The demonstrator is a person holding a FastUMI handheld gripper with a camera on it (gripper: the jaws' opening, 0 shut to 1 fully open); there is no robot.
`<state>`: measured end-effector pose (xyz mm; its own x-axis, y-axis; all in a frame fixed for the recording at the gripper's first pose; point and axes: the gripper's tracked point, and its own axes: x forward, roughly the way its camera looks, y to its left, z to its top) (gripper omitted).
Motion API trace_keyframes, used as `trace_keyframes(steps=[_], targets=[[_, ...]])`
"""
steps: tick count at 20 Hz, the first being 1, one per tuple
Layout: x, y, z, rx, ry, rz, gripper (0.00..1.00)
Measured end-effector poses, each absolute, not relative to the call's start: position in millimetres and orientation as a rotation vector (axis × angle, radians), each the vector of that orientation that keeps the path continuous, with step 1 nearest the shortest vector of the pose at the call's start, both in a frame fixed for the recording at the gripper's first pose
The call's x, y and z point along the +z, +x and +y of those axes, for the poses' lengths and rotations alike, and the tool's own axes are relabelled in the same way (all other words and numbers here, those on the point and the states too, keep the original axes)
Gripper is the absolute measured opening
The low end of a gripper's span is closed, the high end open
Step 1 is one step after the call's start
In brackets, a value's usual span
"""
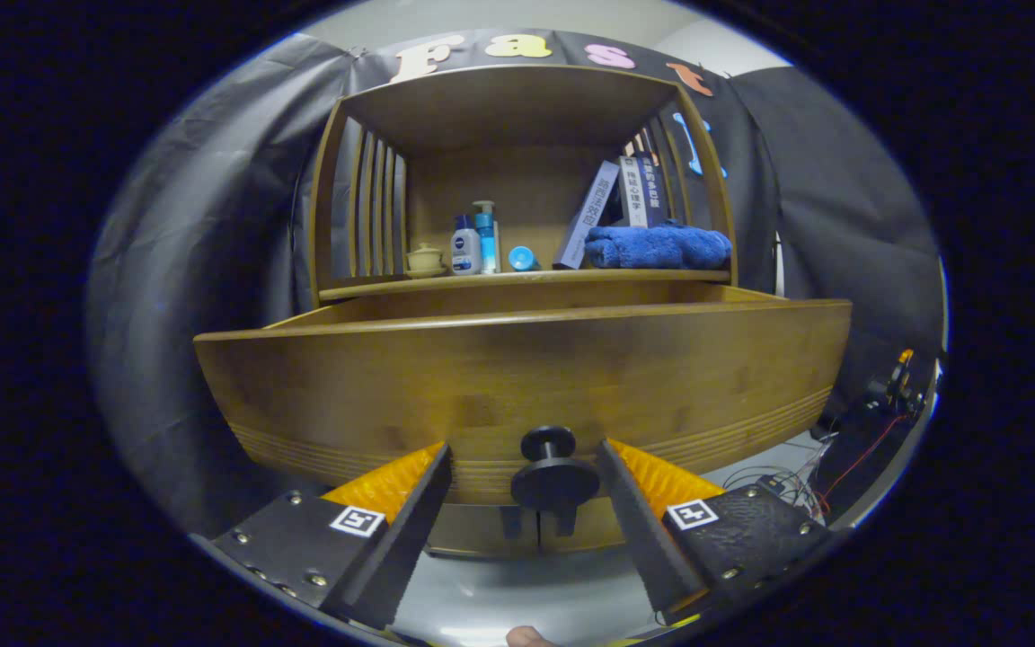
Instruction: Pull open the drawer, take out the items inside it, and place them on the countertop above the cabinet.
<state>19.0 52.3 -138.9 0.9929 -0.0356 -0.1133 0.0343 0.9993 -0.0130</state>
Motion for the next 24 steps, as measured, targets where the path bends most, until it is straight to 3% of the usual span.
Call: trace_keyframes(steps=[14,24], targets=[[-125,145,62,-0.044,-0.032,0.101,0.99],[-124,170,63,-0.058,-0.086,0.094,0.99]])
